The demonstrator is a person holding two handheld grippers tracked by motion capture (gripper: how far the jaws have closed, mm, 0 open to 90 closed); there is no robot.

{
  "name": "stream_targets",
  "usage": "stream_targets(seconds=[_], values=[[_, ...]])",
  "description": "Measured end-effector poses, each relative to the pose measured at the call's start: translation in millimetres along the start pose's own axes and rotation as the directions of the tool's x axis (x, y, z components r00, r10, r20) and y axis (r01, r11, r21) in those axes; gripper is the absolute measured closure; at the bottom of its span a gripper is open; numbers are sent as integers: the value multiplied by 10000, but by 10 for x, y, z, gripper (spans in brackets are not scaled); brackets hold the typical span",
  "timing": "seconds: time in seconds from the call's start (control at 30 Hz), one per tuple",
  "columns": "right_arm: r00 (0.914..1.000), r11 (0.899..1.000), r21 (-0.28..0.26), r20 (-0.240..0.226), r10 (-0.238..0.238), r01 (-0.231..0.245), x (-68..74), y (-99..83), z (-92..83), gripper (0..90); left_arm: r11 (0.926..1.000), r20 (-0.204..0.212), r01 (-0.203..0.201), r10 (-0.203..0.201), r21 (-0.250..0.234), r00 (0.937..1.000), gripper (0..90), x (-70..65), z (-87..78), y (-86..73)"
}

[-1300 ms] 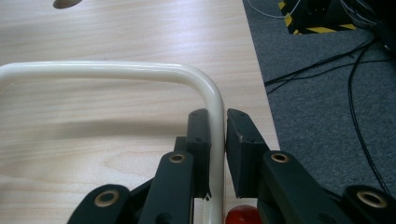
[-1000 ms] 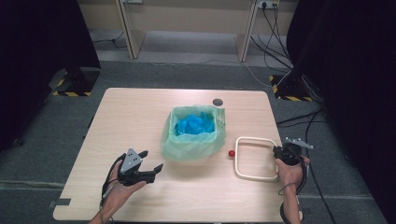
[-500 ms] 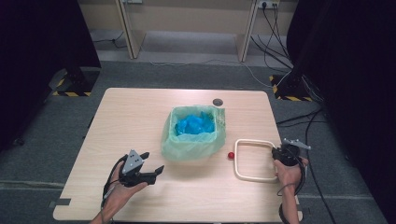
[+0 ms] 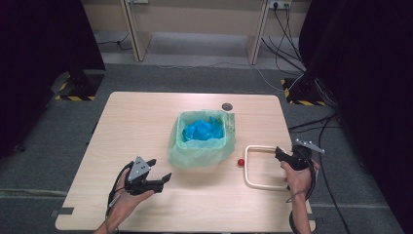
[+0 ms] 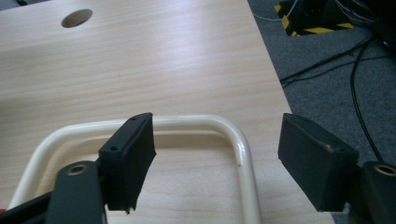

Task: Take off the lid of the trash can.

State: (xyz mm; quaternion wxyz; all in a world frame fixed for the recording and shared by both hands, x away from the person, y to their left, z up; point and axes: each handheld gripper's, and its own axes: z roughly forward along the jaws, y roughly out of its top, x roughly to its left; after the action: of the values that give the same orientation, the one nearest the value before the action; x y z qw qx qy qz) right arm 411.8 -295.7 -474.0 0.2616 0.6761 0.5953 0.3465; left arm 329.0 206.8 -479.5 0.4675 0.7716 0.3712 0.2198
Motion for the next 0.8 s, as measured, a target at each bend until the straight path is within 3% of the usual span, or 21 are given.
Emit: stream_targets(seconds=[0.2,0.8], values=[[9998,9998,-177,-138,-117,115,94,30,-28,173,10000,-26,41,-41,-13,10000,223,8,0,8],[9970,9982,-287,-545,-548,532,319,117,-105,164,9998,-7,212,-212,8,9998,220,35,13,7]])
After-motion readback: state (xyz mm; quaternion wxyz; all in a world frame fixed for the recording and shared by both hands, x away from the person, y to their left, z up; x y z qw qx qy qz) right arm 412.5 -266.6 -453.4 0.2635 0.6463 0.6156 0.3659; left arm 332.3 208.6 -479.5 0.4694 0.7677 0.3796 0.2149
